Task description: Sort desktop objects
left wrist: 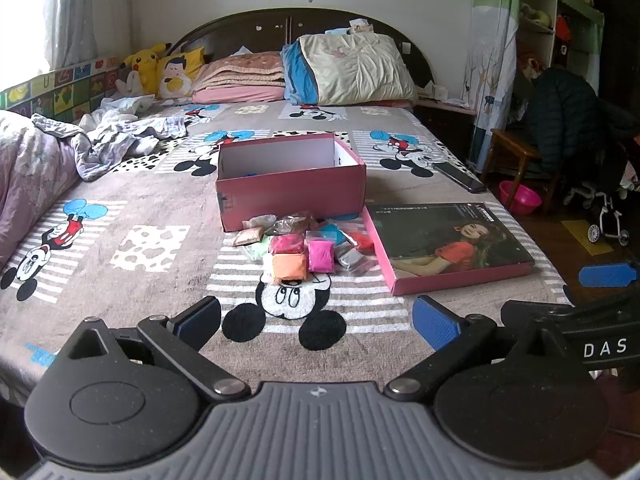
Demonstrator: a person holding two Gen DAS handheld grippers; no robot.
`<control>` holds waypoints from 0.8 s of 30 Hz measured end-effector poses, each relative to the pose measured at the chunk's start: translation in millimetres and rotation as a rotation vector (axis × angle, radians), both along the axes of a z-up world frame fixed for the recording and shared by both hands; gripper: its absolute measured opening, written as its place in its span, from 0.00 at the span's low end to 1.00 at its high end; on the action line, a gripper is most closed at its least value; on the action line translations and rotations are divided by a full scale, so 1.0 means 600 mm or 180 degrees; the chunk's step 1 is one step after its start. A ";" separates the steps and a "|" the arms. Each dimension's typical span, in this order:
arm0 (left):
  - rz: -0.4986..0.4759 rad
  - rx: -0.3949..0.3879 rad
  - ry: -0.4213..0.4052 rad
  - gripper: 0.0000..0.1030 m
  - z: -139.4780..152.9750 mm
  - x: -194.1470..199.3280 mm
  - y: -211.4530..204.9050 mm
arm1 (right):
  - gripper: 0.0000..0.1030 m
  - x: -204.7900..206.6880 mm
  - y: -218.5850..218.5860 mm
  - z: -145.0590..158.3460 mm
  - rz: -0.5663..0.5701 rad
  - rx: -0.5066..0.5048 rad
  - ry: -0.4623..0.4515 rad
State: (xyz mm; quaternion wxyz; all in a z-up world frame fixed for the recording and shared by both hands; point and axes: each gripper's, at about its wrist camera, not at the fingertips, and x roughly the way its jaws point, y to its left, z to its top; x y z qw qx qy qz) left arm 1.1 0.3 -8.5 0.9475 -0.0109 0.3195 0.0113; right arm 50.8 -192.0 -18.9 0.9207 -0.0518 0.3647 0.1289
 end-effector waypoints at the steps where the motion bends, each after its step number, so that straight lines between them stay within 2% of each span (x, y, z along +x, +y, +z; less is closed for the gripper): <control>1: -0.0002 -0.0004 0.0001 0.99 0.000 -0.001 0.003 | 1.00 0.000 0.000 -0.001 0.0001 0.0002 0.0000; 24: 0.0008 0.0002 -0.0002 0.99 0.002 -0.004 0.006 | 0.99 -0.002 0.004 -0.001 0.0013 -0.0026 0.0008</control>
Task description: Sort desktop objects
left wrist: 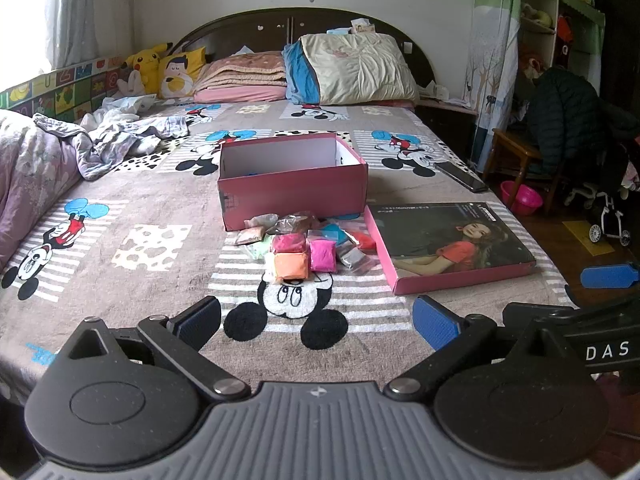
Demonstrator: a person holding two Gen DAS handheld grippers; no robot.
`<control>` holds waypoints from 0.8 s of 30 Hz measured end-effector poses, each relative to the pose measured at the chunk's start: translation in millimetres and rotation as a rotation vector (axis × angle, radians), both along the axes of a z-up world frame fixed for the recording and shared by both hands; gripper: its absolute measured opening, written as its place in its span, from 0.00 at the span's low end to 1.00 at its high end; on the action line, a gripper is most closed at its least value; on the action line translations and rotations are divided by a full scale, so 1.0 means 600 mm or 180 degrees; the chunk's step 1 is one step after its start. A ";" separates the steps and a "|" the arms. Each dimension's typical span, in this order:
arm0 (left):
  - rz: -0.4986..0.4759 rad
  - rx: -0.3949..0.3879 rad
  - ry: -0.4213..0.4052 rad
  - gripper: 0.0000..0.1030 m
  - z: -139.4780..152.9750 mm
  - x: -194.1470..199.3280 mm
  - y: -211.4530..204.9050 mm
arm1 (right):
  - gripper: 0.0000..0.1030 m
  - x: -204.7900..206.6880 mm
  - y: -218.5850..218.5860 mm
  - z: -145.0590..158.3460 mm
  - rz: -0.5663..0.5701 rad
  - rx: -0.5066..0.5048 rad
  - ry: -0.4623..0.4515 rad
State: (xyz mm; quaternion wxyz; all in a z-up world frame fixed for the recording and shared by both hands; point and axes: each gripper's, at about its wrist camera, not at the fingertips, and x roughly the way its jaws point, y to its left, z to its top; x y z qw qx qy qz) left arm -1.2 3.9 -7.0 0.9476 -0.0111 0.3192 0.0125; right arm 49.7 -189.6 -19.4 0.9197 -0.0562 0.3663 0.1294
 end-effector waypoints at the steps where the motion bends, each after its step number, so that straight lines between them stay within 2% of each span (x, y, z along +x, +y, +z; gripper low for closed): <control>1: 0.0001 -0.0001 0.0000 0.99 -0.001 0.000 -0.001 | 0.99 0.000 0.000 0.000 0.0000 -0.0002 0.0001; 20: 0.0079 -0.0006 0.0093 0.99 -0.020 0.018 0.013 | 0.99 0.020 0.006 -0.019 0.0085 -0.0006 0.0065; 24: 0.0084 -0.0025 0.0166 0.99 -0.035 0.033 0.023 | 0.99 0.035 0.005 -0.030 0.0208 0.0150 0.0146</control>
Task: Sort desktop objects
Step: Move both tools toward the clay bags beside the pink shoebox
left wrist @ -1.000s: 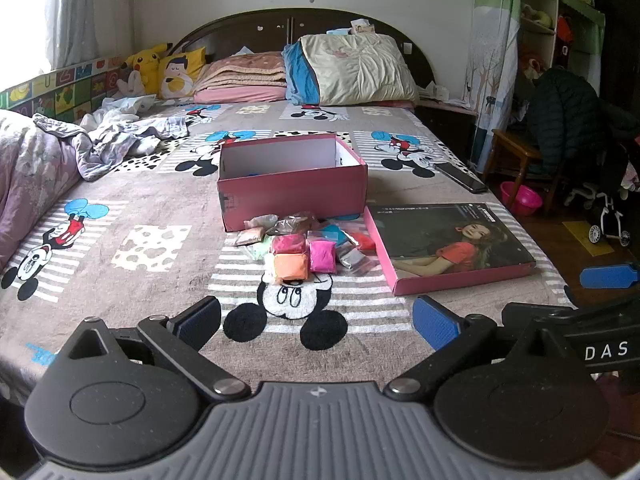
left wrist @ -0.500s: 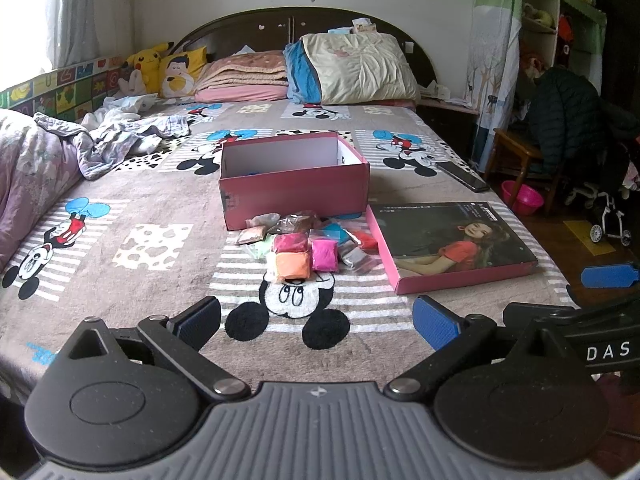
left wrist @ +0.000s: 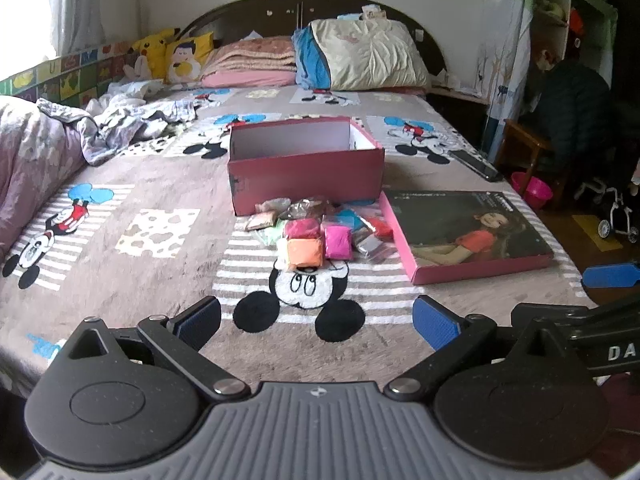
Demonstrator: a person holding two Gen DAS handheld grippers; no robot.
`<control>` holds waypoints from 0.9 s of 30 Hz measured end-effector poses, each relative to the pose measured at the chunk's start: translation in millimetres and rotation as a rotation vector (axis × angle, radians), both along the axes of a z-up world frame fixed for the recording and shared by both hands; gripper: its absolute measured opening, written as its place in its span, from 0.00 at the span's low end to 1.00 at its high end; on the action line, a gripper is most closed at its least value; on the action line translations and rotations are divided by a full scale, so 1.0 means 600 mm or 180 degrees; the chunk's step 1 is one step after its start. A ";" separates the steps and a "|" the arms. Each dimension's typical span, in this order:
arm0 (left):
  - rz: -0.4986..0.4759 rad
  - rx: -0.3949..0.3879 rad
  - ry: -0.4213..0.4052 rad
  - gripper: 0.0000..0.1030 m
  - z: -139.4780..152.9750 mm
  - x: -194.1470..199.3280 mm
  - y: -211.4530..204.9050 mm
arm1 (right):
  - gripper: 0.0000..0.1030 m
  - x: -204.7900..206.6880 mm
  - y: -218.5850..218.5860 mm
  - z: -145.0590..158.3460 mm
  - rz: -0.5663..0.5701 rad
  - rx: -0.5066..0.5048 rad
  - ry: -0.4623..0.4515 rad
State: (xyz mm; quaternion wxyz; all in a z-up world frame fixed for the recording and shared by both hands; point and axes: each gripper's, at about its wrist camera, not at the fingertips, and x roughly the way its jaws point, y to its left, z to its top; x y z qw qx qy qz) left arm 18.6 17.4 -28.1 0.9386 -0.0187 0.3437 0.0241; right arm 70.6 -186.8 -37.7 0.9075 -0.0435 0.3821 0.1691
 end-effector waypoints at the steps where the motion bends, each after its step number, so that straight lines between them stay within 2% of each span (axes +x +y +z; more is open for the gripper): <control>1: 0.0005 -0.0015 0.0020 0.99 -0.004 0.004 0.003 | 0.99 0.004 0.000 -0.003 0.0031 0.0048 0.0014; 4: 0.0042 -0.0023 0.0078 0.99 -0.018 0.019 0.011 | 1.00 0.018 0.000 -0.016 0.0078 0.0141 0.0057; 10: 0.0074 0.0074 0.0196 0.99 -0.041 0.053 0.015 | 0.99 0.049 0.007 -0.043 0.0100 0.0114 0.0153; 20: 0.0046 0.0116 0.0390 0.99 -0.078 0.116 0.015 | 0.99 0.100 0.012 -0.080 0.0082 -0.0040 0.0254; 27: 0.0089 0.0138 0.0467 0.99 -0.104 0.156 0.025 | 0.99 0.135 0.027 -0.105 0.0208 -0.0201 0.0222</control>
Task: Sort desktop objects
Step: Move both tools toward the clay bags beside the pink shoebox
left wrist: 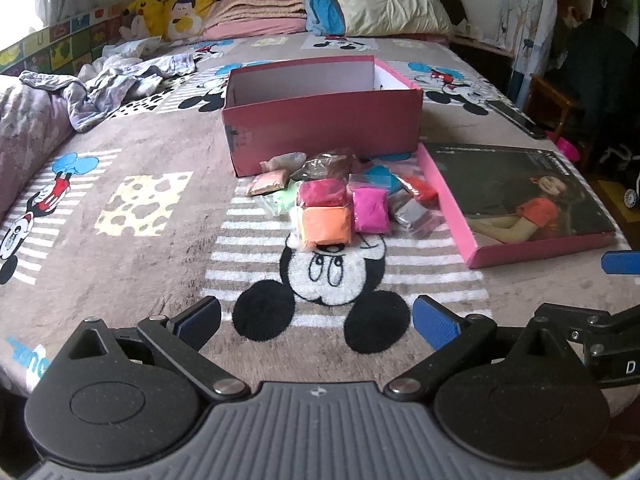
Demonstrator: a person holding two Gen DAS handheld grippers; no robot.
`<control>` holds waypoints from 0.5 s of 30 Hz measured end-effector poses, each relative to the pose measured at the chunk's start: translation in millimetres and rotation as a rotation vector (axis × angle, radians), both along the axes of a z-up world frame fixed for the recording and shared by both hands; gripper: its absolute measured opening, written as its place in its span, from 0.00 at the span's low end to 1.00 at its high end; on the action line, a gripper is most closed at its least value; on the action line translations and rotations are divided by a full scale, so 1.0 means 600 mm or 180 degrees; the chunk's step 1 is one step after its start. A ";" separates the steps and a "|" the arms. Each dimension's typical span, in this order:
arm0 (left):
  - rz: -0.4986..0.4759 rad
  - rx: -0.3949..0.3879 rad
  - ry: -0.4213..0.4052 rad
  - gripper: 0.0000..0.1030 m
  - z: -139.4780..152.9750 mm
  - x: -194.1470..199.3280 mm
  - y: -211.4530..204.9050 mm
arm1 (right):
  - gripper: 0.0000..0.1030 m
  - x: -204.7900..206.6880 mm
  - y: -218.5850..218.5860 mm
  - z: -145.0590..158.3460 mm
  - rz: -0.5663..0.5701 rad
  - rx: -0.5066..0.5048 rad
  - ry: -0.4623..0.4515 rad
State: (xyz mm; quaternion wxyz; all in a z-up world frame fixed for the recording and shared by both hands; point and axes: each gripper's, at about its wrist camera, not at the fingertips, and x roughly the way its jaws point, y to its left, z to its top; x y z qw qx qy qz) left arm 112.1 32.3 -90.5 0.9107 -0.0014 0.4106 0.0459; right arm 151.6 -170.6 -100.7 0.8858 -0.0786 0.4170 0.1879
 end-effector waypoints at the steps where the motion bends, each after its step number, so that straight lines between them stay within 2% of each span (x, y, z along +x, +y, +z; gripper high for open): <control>1: 0.0005 0.0015 0.0003 0.99 -0.004 0.005 0.002 | 0.99 0.005 0.002 -0.004 0.0020 -0.0011 -0.0008; 5: 0.0035 0.0035 0.0006 0.99 -0.019 0.023 0.011 | 0.99 0.025 0.013 -0.019 0.0099 -0.0018 0.0018; 11: 0.0039 -0.0073 -0.0103 0.99 -0.046 0.047 0.035 | 0.99 0.049 0.027 -0.037 0.0236 0.0043 -0.0077; 15: -0.0028 0.0002 -0.0195 0.99 -0.065 0.064 0.040 | 0.99 0.068 0.034 -0.047 0.0309 0.0158 -0.0116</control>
